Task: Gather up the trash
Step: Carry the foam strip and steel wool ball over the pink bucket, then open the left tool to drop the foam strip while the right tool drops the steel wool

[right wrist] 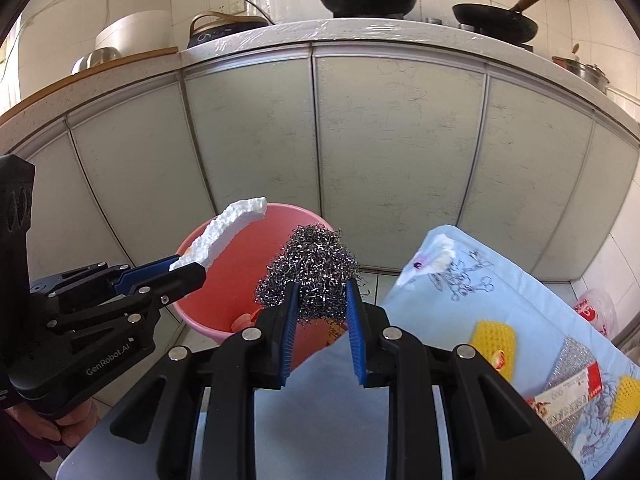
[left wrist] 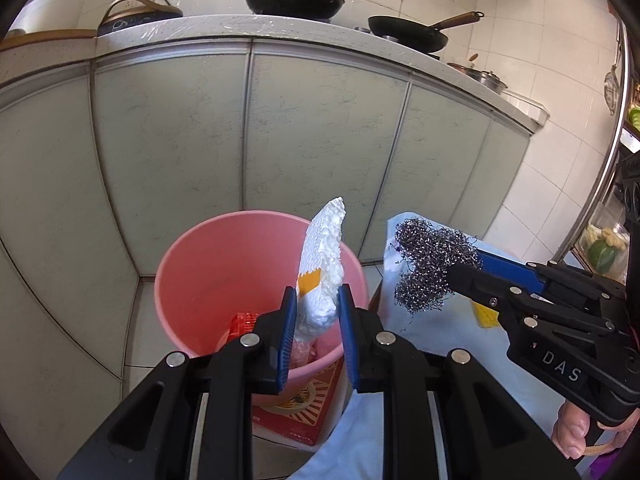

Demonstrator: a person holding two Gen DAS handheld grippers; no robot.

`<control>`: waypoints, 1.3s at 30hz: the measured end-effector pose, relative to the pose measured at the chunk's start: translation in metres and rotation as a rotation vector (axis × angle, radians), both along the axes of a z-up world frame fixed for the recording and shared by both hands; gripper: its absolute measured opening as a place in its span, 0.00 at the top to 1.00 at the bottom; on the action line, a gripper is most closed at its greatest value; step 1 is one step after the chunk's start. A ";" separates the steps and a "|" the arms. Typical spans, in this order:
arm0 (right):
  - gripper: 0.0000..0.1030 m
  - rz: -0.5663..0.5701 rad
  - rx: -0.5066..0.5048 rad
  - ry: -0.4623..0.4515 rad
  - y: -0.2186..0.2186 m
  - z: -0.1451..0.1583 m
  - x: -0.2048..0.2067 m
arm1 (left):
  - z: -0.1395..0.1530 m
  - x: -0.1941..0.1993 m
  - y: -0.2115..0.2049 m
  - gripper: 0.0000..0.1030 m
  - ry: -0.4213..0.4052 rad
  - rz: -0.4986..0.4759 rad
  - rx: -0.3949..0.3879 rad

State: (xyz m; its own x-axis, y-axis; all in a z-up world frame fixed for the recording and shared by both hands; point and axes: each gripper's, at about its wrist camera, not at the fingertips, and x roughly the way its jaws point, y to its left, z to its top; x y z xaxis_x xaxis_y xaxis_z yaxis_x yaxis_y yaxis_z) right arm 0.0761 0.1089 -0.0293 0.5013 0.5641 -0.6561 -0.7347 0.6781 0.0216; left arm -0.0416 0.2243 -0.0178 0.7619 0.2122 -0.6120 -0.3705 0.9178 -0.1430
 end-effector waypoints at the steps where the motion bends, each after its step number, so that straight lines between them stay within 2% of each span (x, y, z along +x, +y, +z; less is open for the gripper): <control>1: 0.77 0.007 -0.003 0.000 0.005 -0.001 0.000 | -0.001 0.001 0.003 0.80 0.002 0.005 -0.001; 23: 0.77 0.076 -0.045 0.038 0.065 -0.026 0.018 | -0.040 0.006 0.051 0.80 0.083 0.116 -0.042; 39: 0.77 0.077 -0.110 0.089 0.086 -0.058 0.033 | -0.063 0.026 0.065 0.80 0.147 0.137 -0.073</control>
